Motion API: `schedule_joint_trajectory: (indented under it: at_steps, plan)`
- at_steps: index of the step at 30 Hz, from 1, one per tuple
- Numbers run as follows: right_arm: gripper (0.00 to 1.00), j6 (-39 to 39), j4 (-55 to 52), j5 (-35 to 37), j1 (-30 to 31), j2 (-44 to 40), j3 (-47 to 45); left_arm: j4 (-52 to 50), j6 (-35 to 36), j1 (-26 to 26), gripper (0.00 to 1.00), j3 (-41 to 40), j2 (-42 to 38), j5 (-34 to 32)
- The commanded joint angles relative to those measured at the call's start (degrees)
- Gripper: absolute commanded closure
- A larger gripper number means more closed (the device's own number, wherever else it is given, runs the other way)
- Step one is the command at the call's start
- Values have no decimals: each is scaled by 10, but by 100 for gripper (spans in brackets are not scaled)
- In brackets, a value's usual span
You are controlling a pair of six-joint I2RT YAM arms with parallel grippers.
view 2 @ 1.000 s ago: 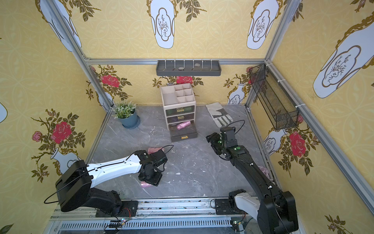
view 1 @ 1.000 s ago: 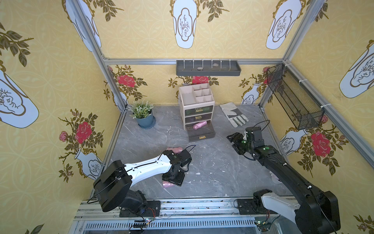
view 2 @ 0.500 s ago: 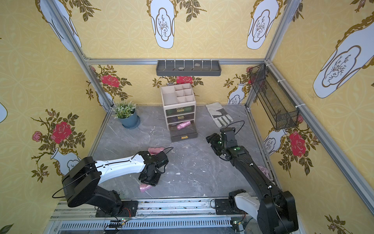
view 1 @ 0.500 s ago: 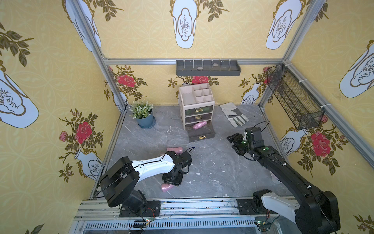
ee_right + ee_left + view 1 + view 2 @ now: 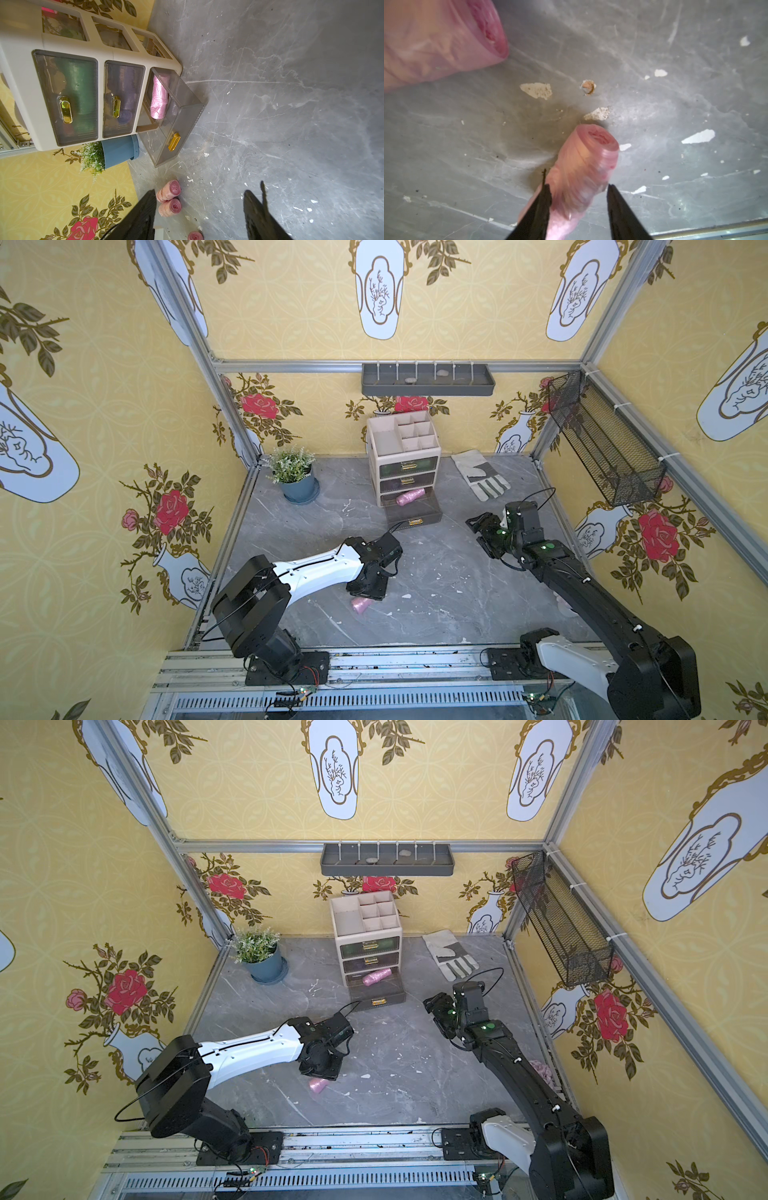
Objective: Sort the rolls of trash bags by color and place them into the drawer
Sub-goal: Pick up the roll of trash bags from the center of the board.
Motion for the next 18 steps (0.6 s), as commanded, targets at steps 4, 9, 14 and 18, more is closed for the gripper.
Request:
schedule_joint_trajectory:
  at_steps: [4,9,14,18]
  plan:
    - [33,-3,15,-1,-1,-3,-2,-12,17,2,38,3,-14,1]
    - [32,-3,17,-1,0,-2,-3,-39,45,2,38,4,-18,19]
    - [32,-3,18,0,1,0,-5,-46,61,-1,40,-5,-5,49]
    - [32,-1,23,-2,0,3,-9,-46,69,-3,42,-17,-2,56]
